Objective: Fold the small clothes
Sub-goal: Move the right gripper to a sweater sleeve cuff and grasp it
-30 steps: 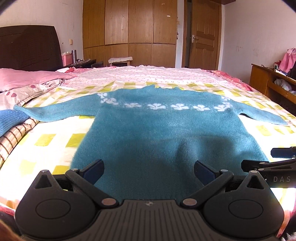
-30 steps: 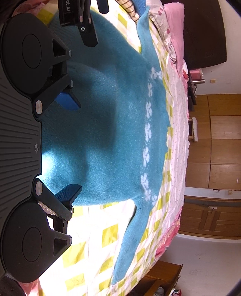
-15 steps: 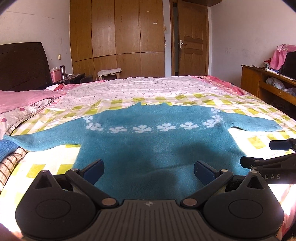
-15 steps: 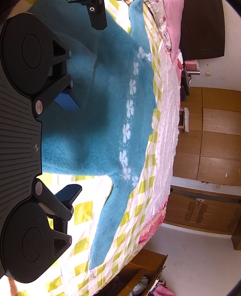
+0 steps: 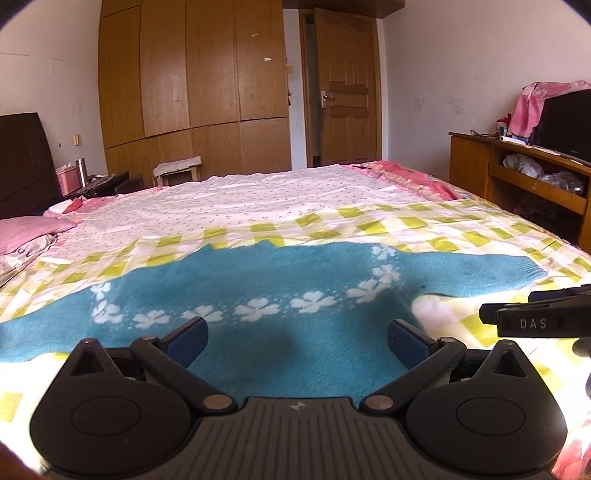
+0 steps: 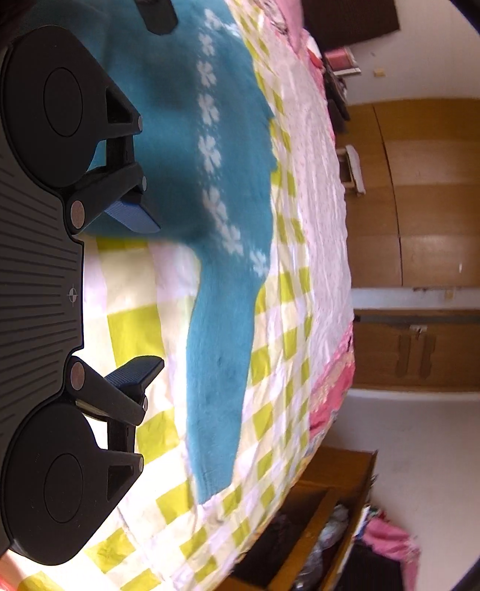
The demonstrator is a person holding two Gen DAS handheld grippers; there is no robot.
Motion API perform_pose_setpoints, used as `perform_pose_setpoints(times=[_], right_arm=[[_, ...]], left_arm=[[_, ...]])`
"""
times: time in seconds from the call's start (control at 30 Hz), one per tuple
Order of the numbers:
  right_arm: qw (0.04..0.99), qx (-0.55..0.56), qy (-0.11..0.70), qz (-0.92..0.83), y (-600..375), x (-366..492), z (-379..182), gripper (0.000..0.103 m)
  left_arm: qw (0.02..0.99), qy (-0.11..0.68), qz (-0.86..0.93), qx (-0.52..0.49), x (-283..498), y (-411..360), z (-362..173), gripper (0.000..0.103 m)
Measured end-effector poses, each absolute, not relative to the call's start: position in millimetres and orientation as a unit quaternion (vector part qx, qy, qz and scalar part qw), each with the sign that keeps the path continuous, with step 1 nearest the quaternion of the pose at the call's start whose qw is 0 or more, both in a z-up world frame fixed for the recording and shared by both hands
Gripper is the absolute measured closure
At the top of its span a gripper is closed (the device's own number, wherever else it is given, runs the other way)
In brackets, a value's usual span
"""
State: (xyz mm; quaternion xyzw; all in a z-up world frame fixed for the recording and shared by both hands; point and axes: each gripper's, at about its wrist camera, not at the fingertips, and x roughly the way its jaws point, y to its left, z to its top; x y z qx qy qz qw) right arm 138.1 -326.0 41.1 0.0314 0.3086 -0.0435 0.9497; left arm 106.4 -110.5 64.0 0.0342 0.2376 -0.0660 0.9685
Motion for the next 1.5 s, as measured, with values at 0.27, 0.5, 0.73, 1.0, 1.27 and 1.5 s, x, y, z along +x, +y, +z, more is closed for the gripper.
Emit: perform_pose_setpoints(times=[0.27, 0.5, 0.73, 1.0, 1.27, 1.5], right_arm=[[0.908, 0.234, 0.316, -0.145, -459.7, 174.2, 18.5, 0.051], [0.867, 0.363, 0.291, -0.177, -538.0, 192.9, -4.6, 0.063], [0.826, 0.462, 0.272, -0.173, -578.7, 200.0, -33.7, 0.069], [0.804, 0.522, 0.233, -0.16, -595.8, 217.2, -47.0, 0.069], [0.811, 0.51, 0.228, -0.175, -594.1, 238.2, -47.1, 0.082], [0.802, 0.529, 0.224, -0.163, -600.8, 234.8, -48.5, 0.093]], left_arm=[[0.965, 0.22, -0.129, 0.055, 146.2, -180.2, 63.2, 0.0], [0.959, 0.223, -0.162, 0.071, 168.3, -222.9, 53.9, 0.0], [0.953, 0.243, -0.173, 0.063, 189.4, -240.1, 40.1, 0.0], [0.949, 0.257, -0.176, 0.059, 199.6, -249.2, 31.1, 0.0], [0.947, 0.264, -0.168, 0.069, 199.2, -244.9, 27.5, 0.0], [0.948, 0.263, -0.166, 0.075, 194.4, -241.4, 30.0, 0.0]])
